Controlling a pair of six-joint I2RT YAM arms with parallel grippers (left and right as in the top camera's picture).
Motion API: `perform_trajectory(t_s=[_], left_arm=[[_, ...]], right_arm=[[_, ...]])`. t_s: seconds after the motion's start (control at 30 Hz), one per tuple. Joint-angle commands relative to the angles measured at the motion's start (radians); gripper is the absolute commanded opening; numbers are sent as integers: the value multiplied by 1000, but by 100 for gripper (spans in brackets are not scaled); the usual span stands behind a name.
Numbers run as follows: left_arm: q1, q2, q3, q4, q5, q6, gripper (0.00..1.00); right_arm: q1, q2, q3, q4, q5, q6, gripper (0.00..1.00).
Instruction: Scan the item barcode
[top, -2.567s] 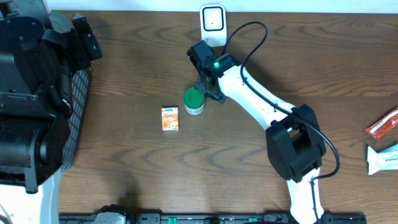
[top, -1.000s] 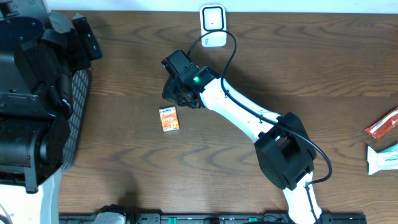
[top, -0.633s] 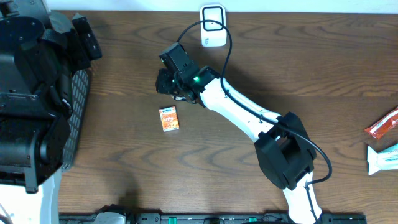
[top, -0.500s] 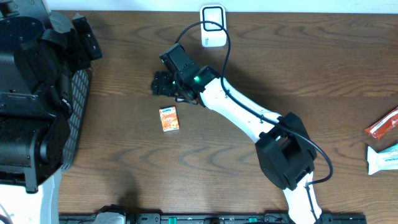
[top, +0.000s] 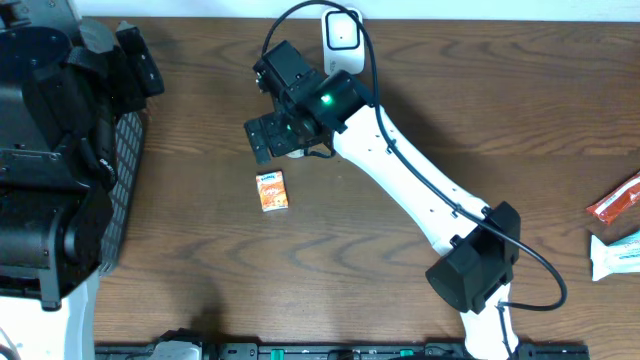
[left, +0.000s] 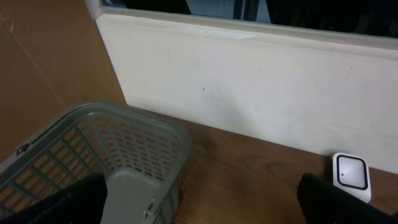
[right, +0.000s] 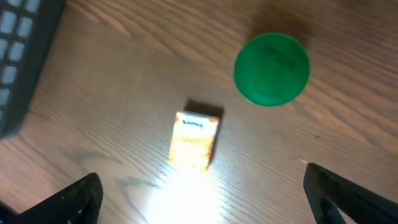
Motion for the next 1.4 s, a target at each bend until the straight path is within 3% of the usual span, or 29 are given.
perform_trajectory(t_s=[0.0,0.1,0.27,0.6,1.37], left_arm=[[4,-3,-3,0,-3,-8,98],[4,-3,-3,-1,-3,-8,98],[4,-3,-3,0,-3,-9,98],[4,-3,-3,0,-3,-8,98],[4,-3,-3,0,-3,-9,98]], right_arm=[[-3,-8,-18,10,52,-69,99],[-8,20,-22,7,66,-138,99],[-26,80,-22,51,161,-109,99],[-103,143,-21,216,111,-144,99],[-88,311,-6,323,51,-175,99]])
